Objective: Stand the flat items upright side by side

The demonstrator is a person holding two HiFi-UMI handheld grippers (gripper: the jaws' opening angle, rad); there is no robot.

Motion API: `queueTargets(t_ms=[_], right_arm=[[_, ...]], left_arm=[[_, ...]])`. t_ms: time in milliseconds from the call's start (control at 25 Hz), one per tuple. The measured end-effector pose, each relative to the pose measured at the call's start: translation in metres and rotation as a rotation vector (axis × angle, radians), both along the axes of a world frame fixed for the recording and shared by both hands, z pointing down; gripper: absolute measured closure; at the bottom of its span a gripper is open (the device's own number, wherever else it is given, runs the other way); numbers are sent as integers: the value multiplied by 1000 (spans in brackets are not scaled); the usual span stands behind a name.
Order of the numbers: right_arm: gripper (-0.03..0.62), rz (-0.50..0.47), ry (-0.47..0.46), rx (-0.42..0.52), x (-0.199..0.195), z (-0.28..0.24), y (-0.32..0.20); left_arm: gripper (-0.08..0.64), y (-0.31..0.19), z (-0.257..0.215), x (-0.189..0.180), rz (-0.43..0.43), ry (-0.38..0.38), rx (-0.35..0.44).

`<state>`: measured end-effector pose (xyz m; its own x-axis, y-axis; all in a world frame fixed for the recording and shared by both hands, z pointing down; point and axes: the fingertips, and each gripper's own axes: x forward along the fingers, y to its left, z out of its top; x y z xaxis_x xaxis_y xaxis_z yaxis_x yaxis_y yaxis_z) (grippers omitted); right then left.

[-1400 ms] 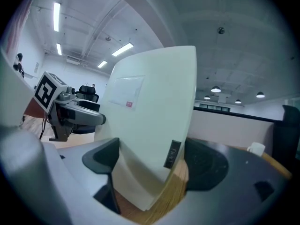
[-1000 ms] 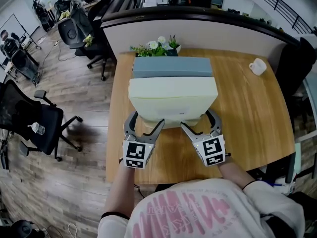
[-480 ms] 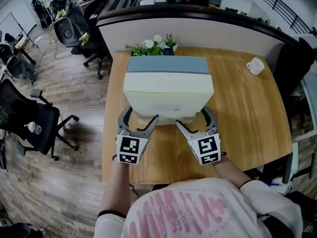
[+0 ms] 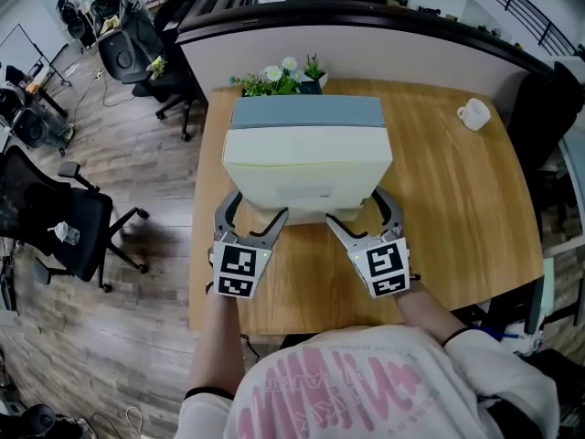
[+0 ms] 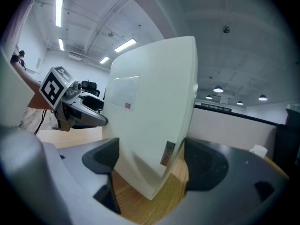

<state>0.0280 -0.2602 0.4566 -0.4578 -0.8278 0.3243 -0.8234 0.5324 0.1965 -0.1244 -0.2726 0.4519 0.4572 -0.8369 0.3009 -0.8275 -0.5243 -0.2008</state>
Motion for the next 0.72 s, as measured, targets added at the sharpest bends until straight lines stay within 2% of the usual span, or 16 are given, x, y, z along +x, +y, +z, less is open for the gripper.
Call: queueTargets(t_ms=[160,480,720], right_arm=[[164,5,-15,-7,1,-2,1],[164,13,-30,-5,1,-7,3],[164,37,-105,-57,6,-6,2]], left_arm=[[193,3,0,-4,1,-16,-6],[202,5,-9,-8,-30,17,-5],[219,7,-17,-14,-57,82,-2]])
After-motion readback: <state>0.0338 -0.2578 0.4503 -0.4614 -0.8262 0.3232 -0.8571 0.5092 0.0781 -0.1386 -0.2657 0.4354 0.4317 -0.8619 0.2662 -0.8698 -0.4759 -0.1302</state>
